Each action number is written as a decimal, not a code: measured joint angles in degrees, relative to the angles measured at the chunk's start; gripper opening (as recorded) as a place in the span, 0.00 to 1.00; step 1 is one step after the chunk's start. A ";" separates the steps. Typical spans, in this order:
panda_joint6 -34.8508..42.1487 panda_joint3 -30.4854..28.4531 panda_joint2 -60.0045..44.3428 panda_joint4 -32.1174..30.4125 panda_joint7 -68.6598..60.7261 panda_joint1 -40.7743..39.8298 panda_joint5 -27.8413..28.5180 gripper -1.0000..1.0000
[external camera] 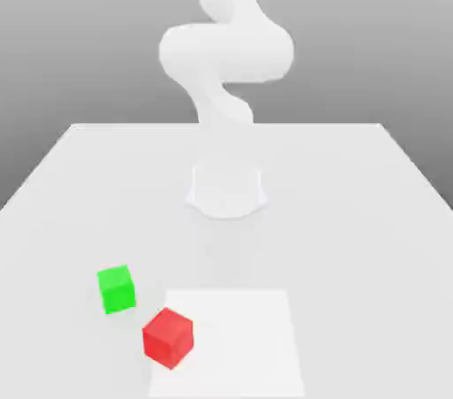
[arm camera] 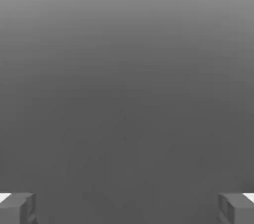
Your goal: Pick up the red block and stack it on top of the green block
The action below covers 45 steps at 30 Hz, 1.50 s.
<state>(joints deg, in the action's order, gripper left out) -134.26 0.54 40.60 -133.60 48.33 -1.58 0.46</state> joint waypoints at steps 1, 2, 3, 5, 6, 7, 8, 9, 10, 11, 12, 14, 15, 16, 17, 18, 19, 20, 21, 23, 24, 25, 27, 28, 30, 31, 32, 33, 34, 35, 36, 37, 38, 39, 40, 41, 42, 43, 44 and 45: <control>-1.07 0.21 -2.26 -0.78 1.08 -0.67 0.20 0.50; -2.10 0.39 -4.43 -1.54 2.12 -1.28 0.40 0.50; -3.10 0.57 -6.55 -2.27 3.13 -1.91 0.58 0.50; -5.09 0.85 -10.75 -3.73 5.12 -3.06 0.96 0.50; -6.07 0.97 -12.84 -4.45 6.11 -3.63 1.13 0.50; -7.06 1.04 -14.92 -5.17 7.10 -4.15 1.32 0.50; -8.04 1.09 -17.00 -5.89 8.09 -4.65 1.50 0.50; -9.02 1.13 -19.08 -6.61 9.07 -5.15 1.66 0.50; -10.01 1.12 -21.16 -7.33 10.04 -5.60 1.82 0.50; -10.99 1.10 -23.24 -8.05 10.99 -6.04 1.95 0.50; -11.97 1.05 -25.32 -8.77 11.93 -6.45 2.07 0.50; -13.94 0.88 -29.47 -10.22 13.74 -7.20 2.19 0.50; -14.93 0.77 -31.55 -10.94 14.59 -7.54 2.19 0.50; -15.92 0.59 -33.62 -11.66 15.41 -7.80 2.14 0.50; -16.91 0.37 -35.69 -12.38 16.18 -8.12 2.02 0.50; -17.90 0.18 -37.76 -13.11 16.89 -8.52 1.81 0.50; -18.89 0.03 -39.82 -13.83 17.54 -8.87 1.51 0.50; -19.88 -0.08 -41.89 -14.55 18.11 -9.21 1.11 0.50; -20.86 -0.06 -43.94 -15.28 18.61 -9.44 0.61 0.50; -23.44 0.07 -48.07 -15.91 19.22 -9.76 -0.01 0.50; -25.06 0.06 -50.14 -15.81 19.33 -9.77 -0.10 0.50; -26.72 0.08 -52.21 -15.60 19.46 -9.82 -0.06 0.50; -30.21 -0.02 -56.36 -15.06 19.58 -9.75 0.02 0.50; -31.71 -0.08 -58.13 -14.82 19.63 -9.71 0.09 0.00; -31.71 -0.07 -58.13 -14.82 19.65 -9.71 0.10 0.00; -31.73 -0.07 -58.13 -14.82 19.67 -9.72 0.12 0.00; -31.75 -0.06 -58.13 -14.82 19.70 -9.73 0.15 0.00; -31.77 -0.06 -58.13 -14.82 19.73 -9.75 0.18 0.00; -32.51 -0.07 -59.01 -14.69 19.76 -9.74 0.23 0.00; -32.00 -0.02 -58.42 -14.78 19.75 -9.78 0.21 0.00; -30.86 0.05 -57.09 -14.98 19.71 -9.83 0.14 0.00; -29.41 0.13 -55.38 -15.24 19.66 -9.90 0.08 0.00; -27.84 0.15 -53.49 -15.53 19.61 -9.91 -0.01 0.00; -26.14 0.22 -51.51 -15.82 19.54 -9.96 -0.08 0.00; -24.40 0.28 -49.49 -16.12 19.49 -10.00 -0.14 0.00; -23.19 0.10 -47.81 -16.58 20.29 -10.12 -0.48 0.00; -22.65 -0.30 -46.59 -17.21 22.25 -10.44 -1.14 0.00; -22.23 -0.77 -45.46 -17.88 24.49 -10.93 -1.76 0.00; -21.91 -1.21 -44.40 -18.58 26.99 -11.65 -2.30 0.00; -21.64 -1.56 -43.37 -19.30 29.64 -12.37 -2.73 0.00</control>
<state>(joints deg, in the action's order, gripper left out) -155.90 -1.02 -2.77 -152.89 77.97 -13.95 -2.28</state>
